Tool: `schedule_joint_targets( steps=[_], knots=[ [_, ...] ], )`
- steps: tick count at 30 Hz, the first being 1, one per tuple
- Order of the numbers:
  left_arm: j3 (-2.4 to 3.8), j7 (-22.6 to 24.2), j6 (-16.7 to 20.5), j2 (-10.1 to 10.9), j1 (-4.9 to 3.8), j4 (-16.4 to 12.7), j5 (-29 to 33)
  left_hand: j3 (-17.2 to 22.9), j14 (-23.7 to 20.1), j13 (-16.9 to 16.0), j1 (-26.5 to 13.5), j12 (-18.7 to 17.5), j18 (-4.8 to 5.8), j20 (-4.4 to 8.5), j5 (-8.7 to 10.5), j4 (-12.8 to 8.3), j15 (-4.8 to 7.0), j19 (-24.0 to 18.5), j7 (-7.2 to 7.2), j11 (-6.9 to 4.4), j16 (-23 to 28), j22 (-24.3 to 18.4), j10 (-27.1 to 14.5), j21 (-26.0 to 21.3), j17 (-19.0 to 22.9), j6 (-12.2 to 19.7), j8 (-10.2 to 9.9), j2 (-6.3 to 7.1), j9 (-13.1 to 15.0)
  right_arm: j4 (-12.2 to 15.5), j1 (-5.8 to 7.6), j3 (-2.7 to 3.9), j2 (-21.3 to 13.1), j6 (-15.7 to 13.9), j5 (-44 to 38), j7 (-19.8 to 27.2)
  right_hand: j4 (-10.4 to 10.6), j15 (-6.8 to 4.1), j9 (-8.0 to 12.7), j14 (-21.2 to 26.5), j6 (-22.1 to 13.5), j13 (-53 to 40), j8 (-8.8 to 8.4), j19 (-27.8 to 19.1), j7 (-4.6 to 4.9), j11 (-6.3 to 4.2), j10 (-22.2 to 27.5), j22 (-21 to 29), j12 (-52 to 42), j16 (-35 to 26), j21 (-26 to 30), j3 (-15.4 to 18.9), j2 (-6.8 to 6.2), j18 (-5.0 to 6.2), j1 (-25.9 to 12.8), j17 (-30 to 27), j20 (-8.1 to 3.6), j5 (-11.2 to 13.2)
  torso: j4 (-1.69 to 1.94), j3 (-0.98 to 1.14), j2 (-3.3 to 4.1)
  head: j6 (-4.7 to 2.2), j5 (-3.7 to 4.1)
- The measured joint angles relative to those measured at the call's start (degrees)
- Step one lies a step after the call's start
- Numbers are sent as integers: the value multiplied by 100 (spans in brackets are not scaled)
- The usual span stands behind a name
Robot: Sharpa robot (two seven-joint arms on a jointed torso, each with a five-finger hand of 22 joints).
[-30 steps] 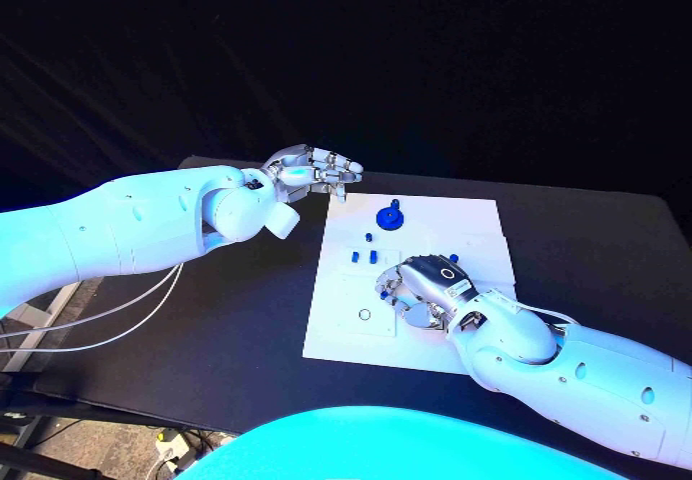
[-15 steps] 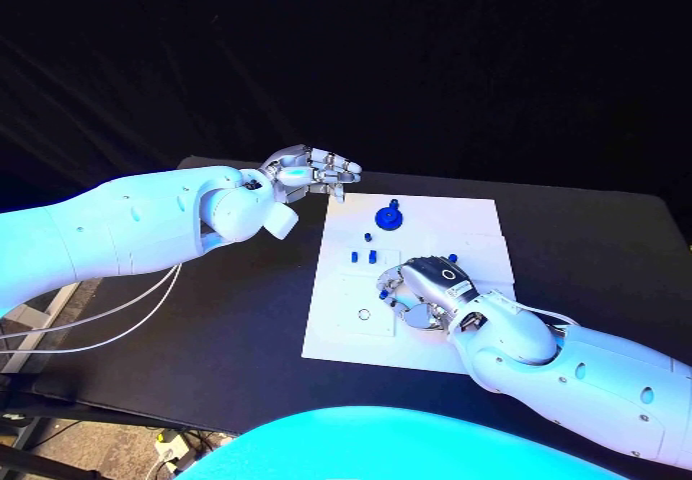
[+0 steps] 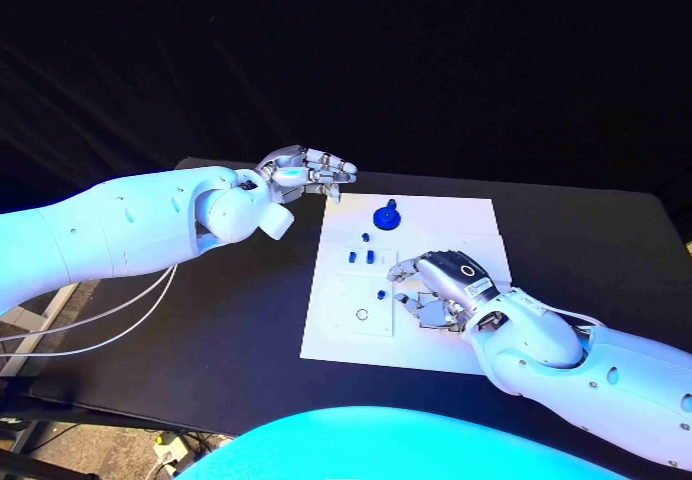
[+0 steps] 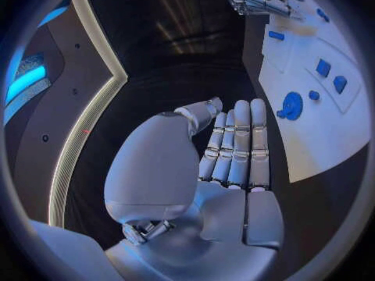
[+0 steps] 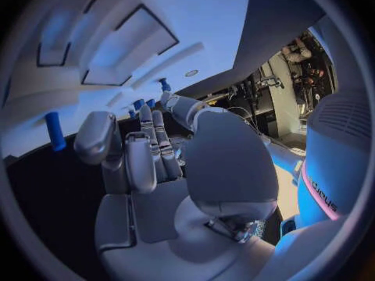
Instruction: Assemble the parts on the task board
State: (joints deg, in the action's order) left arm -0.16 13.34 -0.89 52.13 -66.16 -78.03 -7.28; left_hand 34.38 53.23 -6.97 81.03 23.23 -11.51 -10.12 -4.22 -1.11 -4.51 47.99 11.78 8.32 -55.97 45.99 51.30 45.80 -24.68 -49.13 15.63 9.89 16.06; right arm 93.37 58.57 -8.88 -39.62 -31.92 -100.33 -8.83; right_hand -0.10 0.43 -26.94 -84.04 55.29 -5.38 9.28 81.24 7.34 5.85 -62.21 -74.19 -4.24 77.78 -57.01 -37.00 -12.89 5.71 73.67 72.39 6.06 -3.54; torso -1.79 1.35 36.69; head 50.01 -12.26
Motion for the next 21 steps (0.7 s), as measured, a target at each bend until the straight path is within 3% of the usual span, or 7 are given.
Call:
schedule_joint_targets(
  steps=[6, 10, 11, 13, 18, 20, 21],
  knots=[
    [-1, 12, -5, 43, 0, -14, 5, 0, 0, 1, 0, 0, 0, 0, 0, 0, 0, 0, 0, 0, 0, -2, 0, 0, 0, 0, 0, 0, 0, 229, 383, 68, -439, 432, 344, -134, 0, 0, 0, 0, 0, -2, 0, 3, 1, -10, 11, 0, -106, 2, -13, 1, 0, 0, 0, 28, 1, 0, -3, -5, -4, 0, 110],
    [-1, 30, -9, 62, 1, -24, 13, 0, 0, 1, 0, 0, 0, 0, 0, 0, 0, 0, 0, 0, 0, -4, 0, 0, 0, 0, 0, 0, 0, 207, 690, 101, -645, 839, 660, -176, 3, 0, 19, 0, -48, -2, -13, 22, 45, -11, 12, 0, -118, 78, -57, 3, -1, -1, 0, 90, 20, 0, -9, -12, -12, -51, 192],
    [-1, 35, -11, 64, 1, -25, 14, 0, 0, 2, 0, 0, 0, 0, 0, 0, 0, 0, 0, 0, 0, -4, 0, 0, 0, 0, 0, 0, 0, 183, 750, 104, -681, 919, 714, -178, 40, 0, 31, 0, -52, -2, -115, 22, 47, 17, 71, 0, -119, 78, -57, 92, -1, 0, 0, 90, 20, 0, -13, -15, -15, -67, 215],
    [-1, 47, -15, 66, 1, -29, 17, 0, 0, 2, 0, 0, 0, 0, 0, 0, 0, 0, 0, 0, 0, -5, 0, 0, 0, 0, 0, 0, 0, 114, 857, 117, -741, 1062, 805, -178, 50, 0, 60, 0, -156, -2, -123, 23, 12, 8, 254, 0, -232, 78, -55, 297, -1, 0, 0, 90, 20, 0, -16, -19, -19, -91, 261],
    [-1, 66, -23, 67, 2, -35, 22, 0, 0, 2, 0, 0, 0, 0, 0, 0, 0, 0, 0, 0, 0, -17, 0, 0, 1, -1, 0, 0, 0, -107, 982, 128, -758, 1267, 895, -151, 120, 59, 123, -58, -231, 0, -213, 22, 25, 39, 469, 0, -385, 78, 15, 948, -62, 0, 65, 83, 21, -1, -21, -27, -26, -157, 328],
    [-1, 70, -25, 65, 2, -36, 23, 0, 0, 2, 0, 0, 0, 0, 0, 0, 0, 0, 0, 0, 0, -17, 0, 0, 2, 0, 0, 0, 0, -205, 1002, 128, -735, 1331, 908, -141, 169, 58, 142, -57, -234, 4, -278, 22, 27, 59, 532, 0, -385, 78, 17, 1039, 60, 0, 187, 81, 21, -1, -21, -27, -26, -169, 343],
    [-1, 71, -25, 63, 2, -37, 23, 0, 0, 2, 0, 0, 0, 0, 0, 0, 0, 0, 0, 0, 0, -17, 0, 0, 2, 0, 0, 0, 0, -269, 1010, 128, -711, 1370, 913, -135, 147, 58, 147, -57, -234, 6, -278, 22, 27, 60, 533, 0, -385, 78, 17, 1060, 58, 0, 185, 81, 21, -1, -20, -27, -26, -176, 350]
  ],
)
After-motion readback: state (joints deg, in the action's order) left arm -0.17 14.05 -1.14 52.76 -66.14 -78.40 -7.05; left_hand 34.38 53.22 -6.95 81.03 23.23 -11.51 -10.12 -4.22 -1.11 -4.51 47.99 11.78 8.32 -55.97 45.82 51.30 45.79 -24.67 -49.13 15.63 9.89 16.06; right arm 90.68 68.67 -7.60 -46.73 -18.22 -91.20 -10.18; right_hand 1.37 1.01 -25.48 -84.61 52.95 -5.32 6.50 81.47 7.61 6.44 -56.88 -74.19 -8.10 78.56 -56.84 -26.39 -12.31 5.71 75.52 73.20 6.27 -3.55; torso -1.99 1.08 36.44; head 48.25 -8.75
